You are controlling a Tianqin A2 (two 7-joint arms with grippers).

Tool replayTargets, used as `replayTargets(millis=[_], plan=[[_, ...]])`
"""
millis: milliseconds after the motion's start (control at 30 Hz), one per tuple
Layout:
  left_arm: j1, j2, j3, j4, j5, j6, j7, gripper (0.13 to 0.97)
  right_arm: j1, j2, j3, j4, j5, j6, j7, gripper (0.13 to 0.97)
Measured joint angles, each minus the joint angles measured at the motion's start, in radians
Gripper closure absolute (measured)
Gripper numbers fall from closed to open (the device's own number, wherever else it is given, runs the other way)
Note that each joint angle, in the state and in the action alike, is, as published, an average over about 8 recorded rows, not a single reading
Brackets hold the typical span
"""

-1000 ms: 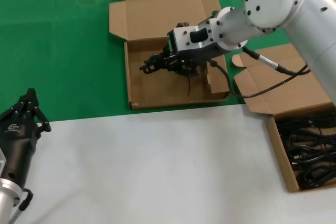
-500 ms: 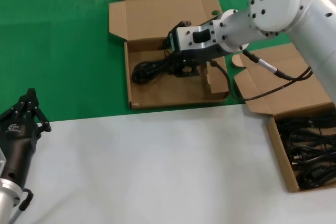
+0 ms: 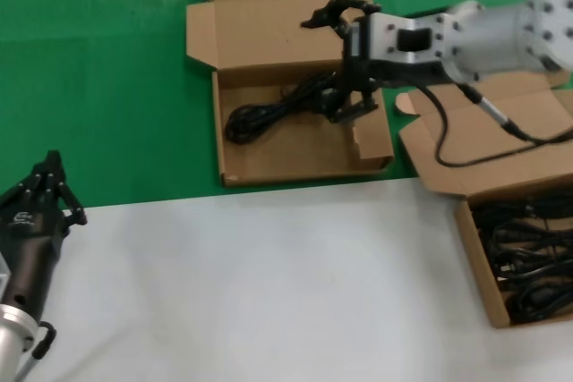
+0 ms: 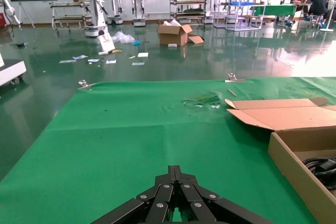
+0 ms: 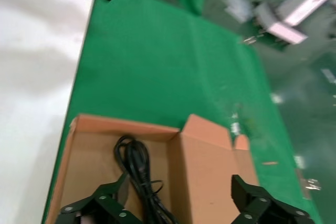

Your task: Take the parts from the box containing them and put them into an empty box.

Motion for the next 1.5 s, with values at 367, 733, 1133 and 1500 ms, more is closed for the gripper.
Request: replayTargets(millis=[367, 733, 1133, 1500], plan=[[0.000, 0.000, 0.000, 0.000, 0.000, 0.000, 0.000, 0.957, -0.291, 0.109, 0.161, 0.215, 0.155, 0.185, -0.001, 0.338], [0.000, 0.000, 0.000, 0.000, 0.000, 0.000, 0.000, 0.957, -0.364, 0.108, 0.195, 0.236, 0.194, 0.247, -0.019, 0.188], [0.000, 0.000, 0.000, 0.000, 0.000, 0.000, 0.000, 0.914, -0.450, 0.078, 0.236, 0.259, 0.246, 0.340, -0.021, 0.132], [0.000, 0.000, 0.000, 0.000, 0.000, 0.000, 0.000, 0.829, -0.552, 0.041, 0.286, 0.287, 0.308, 0.451, -0.024, 0.129]])
